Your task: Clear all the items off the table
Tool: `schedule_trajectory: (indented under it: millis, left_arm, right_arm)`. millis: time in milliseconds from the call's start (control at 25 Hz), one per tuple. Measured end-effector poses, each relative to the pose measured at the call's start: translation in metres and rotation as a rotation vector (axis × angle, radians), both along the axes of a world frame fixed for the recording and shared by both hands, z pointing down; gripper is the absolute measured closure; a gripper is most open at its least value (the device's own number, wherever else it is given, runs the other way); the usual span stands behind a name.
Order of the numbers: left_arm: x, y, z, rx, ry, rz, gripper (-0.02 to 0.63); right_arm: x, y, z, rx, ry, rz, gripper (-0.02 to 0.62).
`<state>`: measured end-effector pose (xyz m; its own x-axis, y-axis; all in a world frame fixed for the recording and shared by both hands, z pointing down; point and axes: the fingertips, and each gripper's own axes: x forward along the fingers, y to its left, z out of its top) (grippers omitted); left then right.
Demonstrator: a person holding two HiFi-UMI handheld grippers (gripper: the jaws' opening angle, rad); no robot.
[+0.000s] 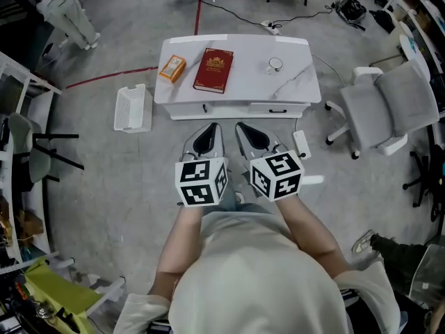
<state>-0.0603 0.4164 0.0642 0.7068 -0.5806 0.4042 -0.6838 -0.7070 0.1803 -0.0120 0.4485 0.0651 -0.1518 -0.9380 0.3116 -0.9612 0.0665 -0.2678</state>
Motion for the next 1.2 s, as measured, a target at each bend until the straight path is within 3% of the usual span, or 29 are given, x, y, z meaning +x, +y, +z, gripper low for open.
schedule_trajectory:
  millis: [520,1200]
  left_arm:
    - [0.014,-0.056,0.021,-0.027,-0.002,-0.001,0.595]
    - [0.023,-0.198,0.031,-0.041,-0.008,-0.009,0.595]
  right_arm:
    - [0.016,-0.055,0.016,-0.027,0.006,0.000,0.597]
    - [0.027,-0.195,0.025,-0.052,0.012,-0.015,0.598]
